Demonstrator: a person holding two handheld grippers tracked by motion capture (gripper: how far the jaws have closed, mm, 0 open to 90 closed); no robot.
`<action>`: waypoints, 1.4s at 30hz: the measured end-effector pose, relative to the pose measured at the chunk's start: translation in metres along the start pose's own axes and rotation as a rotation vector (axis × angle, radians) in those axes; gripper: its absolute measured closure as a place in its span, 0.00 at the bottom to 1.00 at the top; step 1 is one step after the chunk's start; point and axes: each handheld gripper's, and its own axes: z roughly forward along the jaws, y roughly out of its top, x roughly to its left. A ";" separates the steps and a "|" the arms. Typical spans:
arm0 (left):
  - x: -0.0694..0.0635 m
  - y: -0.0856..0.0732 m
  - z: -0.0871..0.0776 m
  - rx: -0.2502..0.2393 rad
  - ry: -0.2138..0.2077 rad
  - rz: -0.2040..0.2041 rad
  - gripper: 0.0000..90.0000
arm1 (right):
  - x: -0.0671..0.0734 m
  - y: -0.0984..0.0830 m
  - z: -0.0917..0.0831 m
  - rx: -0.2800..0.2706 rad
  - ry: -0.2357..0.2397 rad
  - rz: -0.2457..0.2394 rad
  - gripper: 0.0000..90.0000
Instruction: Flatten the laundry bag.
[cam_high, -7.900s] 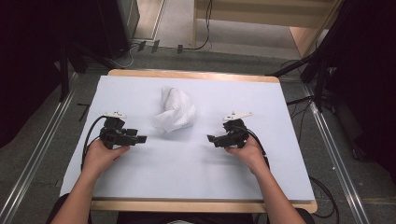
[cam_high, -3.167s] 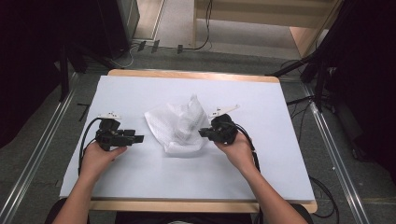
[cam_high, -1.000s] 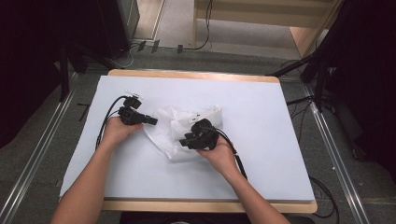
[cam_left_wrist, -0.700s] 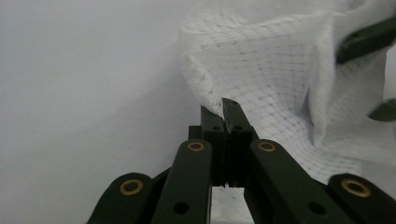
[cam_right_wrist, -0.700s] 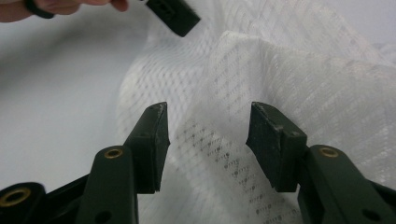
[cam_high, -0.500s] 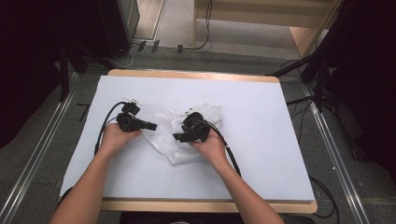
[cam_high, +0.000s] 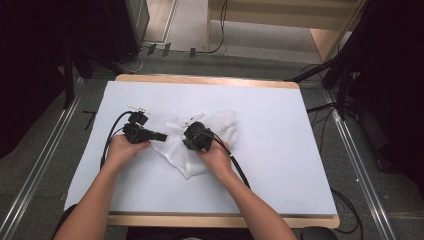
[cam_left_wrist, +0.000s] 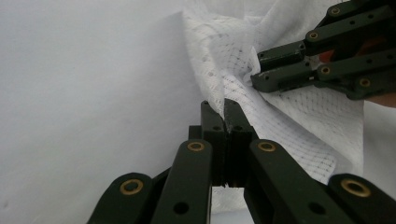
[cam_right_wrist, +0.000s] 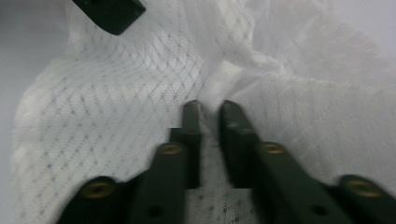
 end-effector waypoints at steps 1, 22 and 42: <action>0.001 -0.001 -0.002 -0.006 0.006 -0.005 1.00 | -0.003 0.001 0.000 0.006 0.012 -0.002 0.98; 0.020 -0.016 -0.033 -0.092 0.133 -0.100 1.00 | -0.017 -0.047 -0.093 -0.119 0.139 0.083 0.99; 0.042 -0.016 -0.051 -0.154 0.156 -0.159 1.00 | -0.001 -0.089 -0.107 -0.105 0.124 0.097 0.99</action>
